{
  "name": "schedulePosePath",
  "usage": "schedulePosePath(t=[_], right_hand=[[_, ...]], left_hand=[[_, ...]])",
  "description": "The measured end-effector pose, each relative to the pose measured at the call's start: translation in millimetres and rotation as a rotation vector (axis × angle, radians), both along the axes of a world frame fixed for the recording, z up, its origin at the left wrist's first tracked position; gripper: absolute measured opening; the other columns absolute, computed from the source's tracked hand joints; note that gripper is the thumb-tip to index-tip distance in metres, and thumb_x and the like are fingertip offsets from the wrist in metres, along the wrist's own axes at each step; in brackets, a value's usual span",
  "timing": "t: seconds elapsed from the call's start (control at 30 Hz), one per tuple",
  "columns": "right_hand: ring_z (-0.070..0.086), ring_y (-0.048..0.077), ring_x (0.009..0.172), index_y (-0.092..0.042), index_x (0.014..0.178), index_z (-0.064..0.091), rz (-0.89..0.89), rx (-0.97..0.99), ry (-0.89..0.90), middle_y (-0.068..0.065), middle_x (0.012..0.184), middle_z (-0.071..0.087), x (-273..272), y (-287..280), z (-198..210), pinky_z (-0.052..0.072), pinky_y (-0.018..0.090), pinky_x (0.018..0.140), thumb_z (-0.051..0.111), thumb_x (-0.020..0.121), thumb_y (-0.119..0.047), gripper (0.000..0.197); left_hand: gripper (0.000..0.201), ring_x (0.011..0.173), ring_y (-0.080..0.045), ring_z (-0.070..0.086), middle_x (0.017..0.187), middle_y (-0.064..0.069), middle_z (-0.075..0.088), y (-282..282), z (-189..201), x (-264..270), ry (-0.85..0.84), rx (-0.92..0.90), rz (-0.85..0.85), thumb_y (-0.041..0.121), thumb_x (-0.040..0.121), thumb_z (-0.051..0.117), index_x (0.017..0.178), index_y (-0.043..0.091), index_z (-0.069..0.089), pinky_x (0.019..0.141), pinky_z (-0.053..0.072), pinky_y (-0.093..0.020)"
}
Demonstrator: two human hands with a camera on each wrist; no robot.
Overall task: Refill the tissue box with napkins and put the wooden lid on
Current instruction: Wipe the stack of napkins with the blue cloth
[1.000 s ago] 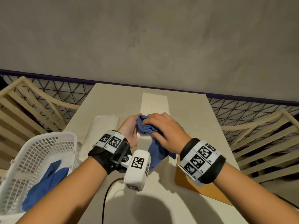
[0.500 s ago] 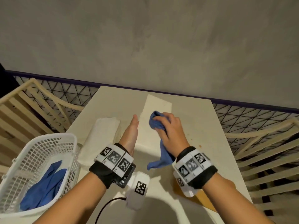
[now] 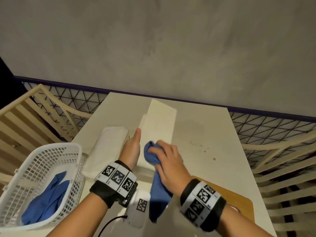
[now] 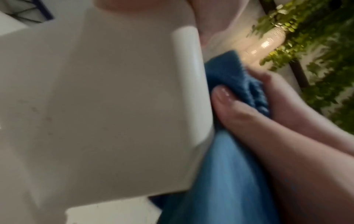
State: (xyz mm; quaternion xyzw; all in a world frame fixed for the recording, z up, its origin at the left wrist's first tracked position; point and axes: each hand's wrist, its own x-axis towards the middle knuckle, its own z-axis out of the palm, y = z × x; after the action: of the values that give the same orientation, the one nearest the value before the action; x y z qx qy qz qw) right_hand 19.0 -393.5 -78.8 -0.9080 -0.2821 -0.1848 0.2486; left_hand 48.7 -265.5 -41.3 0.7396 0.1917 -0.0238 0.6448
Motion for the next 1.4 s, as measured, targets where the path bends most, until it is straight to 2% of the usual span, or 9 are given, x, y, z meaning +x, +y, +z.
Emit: schedulePosePath(t=[0.13, 0.23, 0.37, 0.53, 0.67, 0.97, 1.13, 1.27, 1.4], right_hand=[[0.032, 0.025, 0.118, -0.012, 0.128, 0.045, -0.001, 0.049, 0.140, 0.011, 0.136, 0.037, 24.7, -8.5, 1.6, 0.034, 0.029, 0.099, 0.040, 0.093, -0.010, 0.035], [0.030, 0.029, 0.129, -0.009, 0.134, 0.037, -0.223, 0.188, 0.217, 0.014, 0.140, 0.028, 41.9, -8.1, 4.2, 0.025, 0.019, 0.101, 0.043, 0.096, -0.009, 0.039], [0.041, 0.042, 0.114, -0.005, 0.130, 0.044, -0.055, 0.049, 0.219, 0.022, 0.135, 0.039, 10.9, 6.8, 4.7, 0.041, 0.046, 0.099, 0.051, 0.089, -0.003, 0.042], [0.027, 0.032, 0.130, -0.007, 0.128, 0.046, -0.170, 0.122, 0.174, 0.017, 0.142, 0.025, 50.4, -2.8, 12.7, 0.024, 0.028, 0.109, 0.052, 0.092, -0.011, 0.037], [0.052, 0.048, 0.102, -0.007, 0.114, 0.056, -0.173, 0.118, 0.022, 0.027, 0.121, 0.052, 29.7, 15.0, 16.5, 0.046, 0.053, 0.090, 0.060, 0.077, 0.001, 0.039], [0.035, 0.034, 0.118, -0.005, 0.133, 0.039, -0.346, 0.347, 0.187, 0.019, 0.134, 0.036, 73.7, 20.1, 34.5, 0.028, 0.027, 0.097, 0.049, 0.092, -0.006, 0.042], [0.038, 0.037, 0.114, 0.001, 0.125, 0.046, -0.062, 0.254, 0.181, 0.023, 0.127, 0.041, 45.2, 32.0, 30.1, 0.029, 0.030, 0.098, 0.048, 0.089, -0.004, 0.036], [0.034, 0.033, 0.118, -0.005, 0.131, 0.039, -0.313, 0.372, 0.230, 0.019, 0.132, 0.035, 81.6, 27.1, 38.5, 0.025, 0.022, 0.094, 0.048, 0.092, -0.005, 0.040], [0.046, 0.043, 0.103, -0.008, 0.122, 0.049, -0.083, 0.161, 0.071, 0.022, 0.126, 0.047, 37.0, 49.9, 31.8, 0.038, 0.045, 0.091, 0.053, 0.081, 0.001, 0.042]], left_hand=[[0.039, 0.064, -0.017, 0.040, 0.066, -0.003, 0.041, 3.3, 0.9, -7.2, 0.021, 0.088, 0.002, 0.032, 0.097, 0.035, 0.062, 0.015, 0.042, 0.059, 0.030, -0.023], [0.037, 0.069, -0.015, 0.048, 0.073, -0.001, 0.052, 9.4, 2.9, -8.1, 0.039, 0.084, -0.011, 0.035, 0.096, 0.036, 0.072, 0.015, 0.053, 0.068, 0.035, -0.027], [0.032, 0.082, -0.018, 0.042, 0.068, -0.001, 0.044, 15.6, 9.0, -1.7, 0.018, 0.113, 0.009, 0.035, 0.097, 0.035, 0.084, 0.008, 0.049, 0.069, 0.031, -0.027], [0.032, 0.066, -0.012, 0.045, 0.072, 0.000, 0.051, 16.4, 13.5, -3.2, 0.007, 0.174, -0.077, 0.037, 0.097, 0.034, 0.088, 0.011, 0.052, 0.066, 0.034, -0.028], [0.038, 0.083, -0.021, 0.050, 0.084, -0.008, 0.056, 16.5, 17.2, -1.0, -0.007, 0.169, -0.110, 0.039, 0.097, 0.033, 0.087, 0.009, 0.055, 0.070, 0.036, -0.030], [0.044, 0.061, -0.017, 0.039, 0.061, -0.001, 0.042, 8.3, 24.3, -10.3, -0.071, 0.298, -0.209, 0.033, 0.099, 0.026, 0.067, 0.009, 0.043, 0.062, 0.030, -0.028], [0.039, 0.053, -0.011, 0.032, 0.057, 0.000, 0.035, 14.6, 22.0, -8.2, -0.088, 0.226, -0.159, 0.021, 0.100, 0.026, 0.063, 0.013, 0.033, 0.049, 0.028, -0.017], [0.030, 0.070, -0.020, 0.039, 0.070, -0.014, 0.043, 21.1, 19.8, -9.3, -0.127, 0.193, -0.192, 0.019, 0.098, 0.034, 0.070, 0.008, 0.041, 0.063, 0.033, -0.027], [0.056, 0.089, -0.025, 0.056, 0.092, -0.019, 0.061, 29.5, 16.4, -0.5, -0.107, 0.113, -0.101, 0.046, 0.096, 0.026, 0.085, 0.006, 0.064, 0.083, 0.042, -0.032]])
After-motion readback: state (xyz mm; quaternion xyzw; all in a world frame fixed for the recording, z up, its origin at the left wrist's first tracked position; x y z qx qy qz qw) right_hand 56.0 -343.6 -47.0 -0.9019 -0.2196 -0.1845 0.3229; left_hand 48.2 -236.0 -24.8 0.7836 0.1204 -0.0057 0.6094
